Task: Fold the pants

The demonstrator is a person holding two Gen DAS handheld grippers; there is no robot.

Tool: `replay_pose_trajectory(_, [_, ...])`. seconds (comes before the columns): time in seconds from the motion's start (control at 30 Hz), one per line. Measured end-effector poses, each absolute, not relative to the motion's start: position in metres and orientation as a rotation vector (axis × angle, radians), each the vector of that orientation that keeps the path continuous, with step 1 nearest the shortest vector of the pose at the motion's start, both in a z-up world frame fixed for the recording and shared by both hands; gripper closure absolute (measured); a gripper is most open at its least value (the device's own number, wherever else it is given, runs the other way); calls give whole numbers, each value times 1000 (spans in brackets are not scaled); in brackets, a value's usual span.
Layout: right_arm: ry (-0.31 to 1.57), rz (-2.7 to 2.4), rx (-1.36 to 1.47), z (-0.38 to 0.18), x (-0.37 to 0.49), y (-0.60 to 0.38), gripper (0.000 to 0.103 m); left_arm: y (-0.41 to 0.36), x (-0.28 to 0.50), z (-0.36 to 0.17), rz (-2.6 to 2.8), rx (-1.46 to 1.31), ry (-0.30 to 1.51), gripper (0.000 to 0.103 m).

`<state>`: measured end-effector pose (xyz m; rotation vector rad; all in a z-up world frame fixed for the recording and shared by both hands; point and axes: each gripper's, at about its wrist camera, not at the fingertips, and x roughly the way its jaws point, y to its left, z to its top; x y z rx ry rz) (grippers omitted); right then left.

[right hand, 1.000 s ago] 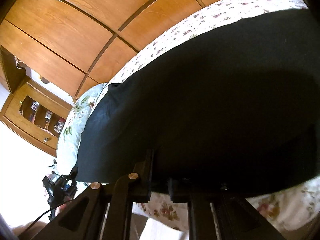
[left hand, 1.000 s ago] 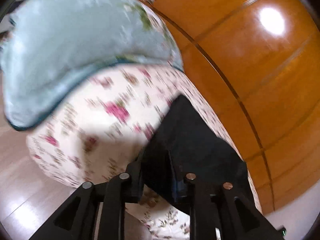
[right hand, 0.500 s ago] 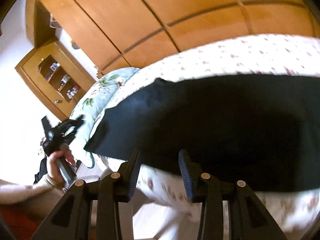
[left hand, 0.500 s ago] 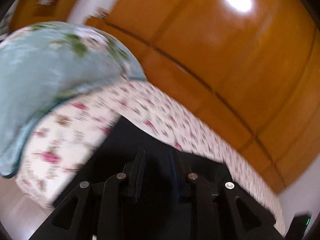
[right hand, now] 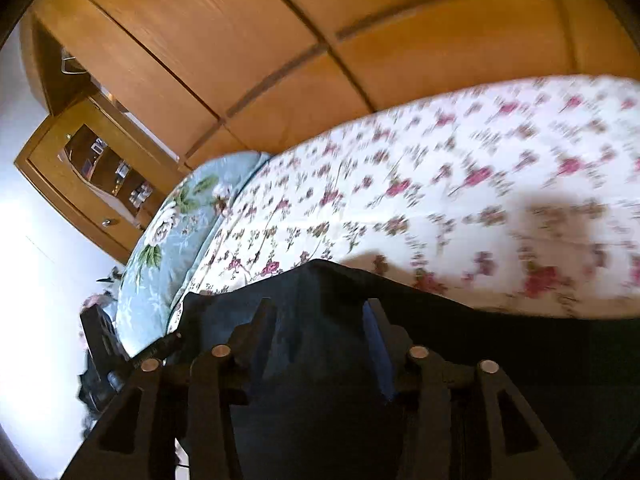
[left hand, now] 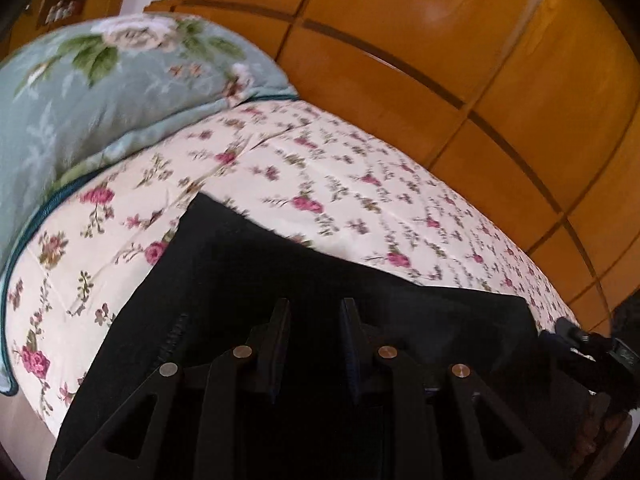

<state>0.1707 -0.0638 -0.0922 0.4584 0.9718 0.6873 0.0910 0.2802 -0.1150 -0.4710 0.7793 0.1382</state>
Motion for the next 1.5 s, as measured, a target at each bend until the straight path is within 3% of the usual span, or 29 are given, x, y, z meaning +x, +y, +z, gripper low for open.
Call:
replay_pose_trajectory(0.1, [1069, 747, 465, -111, 190, -46, 55, 281, 90, -118, 130, -454, 760, 78])
replay_pose_trajectory(0.13, [1067, 770, 458, -112, 193, -41, 79, 280, 92, -119, 133, -438, 762, 77])
replay_pose_trajectory(0.17, [1057, 765, 415, -111, 196, -36, 96, 278, 95, -117, 137, -420, 768, 77])
replay_pose_trajectory(0.3, [957, 692, 352, -96, 207, -29, 96, 281, 107, -109, 175, -395, 751, 76])
replay_pose_trajectory(0.43, [977, 625, 231, -115, 216, -15, 96, 288, 128, -119, 235, -345, 763, 76])
replay_pose_trajectory(0.73, [947, 581, 278, -137, 220, -19, 97, 282, 135, -123, 245, -293, 758, 76])
replay_pose_trajectory(1.0, [921, 590, 326, -135, 213, -28, 90, 252, 108, -95, 200, -356, 691, 74])
replay_pose_trajectory(1.07, [922, 586, 313, -134, 212, -27, 89, 229, 102, -88, 118, -371, 664, 66])
replay_pose_trajectory(1.33, [915, 569, 307, -129, 210, -29, 86, 116, 132, -123, -154, -41, 788, 64])
replay_pose_trajectory(1.37, [897, 555, 320, -124, 206, -34, 83, 114, 138, -133, -133, -28, 828, 64])
replay_pose_trajectory(1.43, [833, 458, 314, -110, 190, -49, 49, 117, 143, -134, -132, -44, 826, 64])
replay_pose_trajectory(1.5, [780, 442, 310, -98, 174, -62, 47, 118, 148, -137, -134, -43, 840, 64])
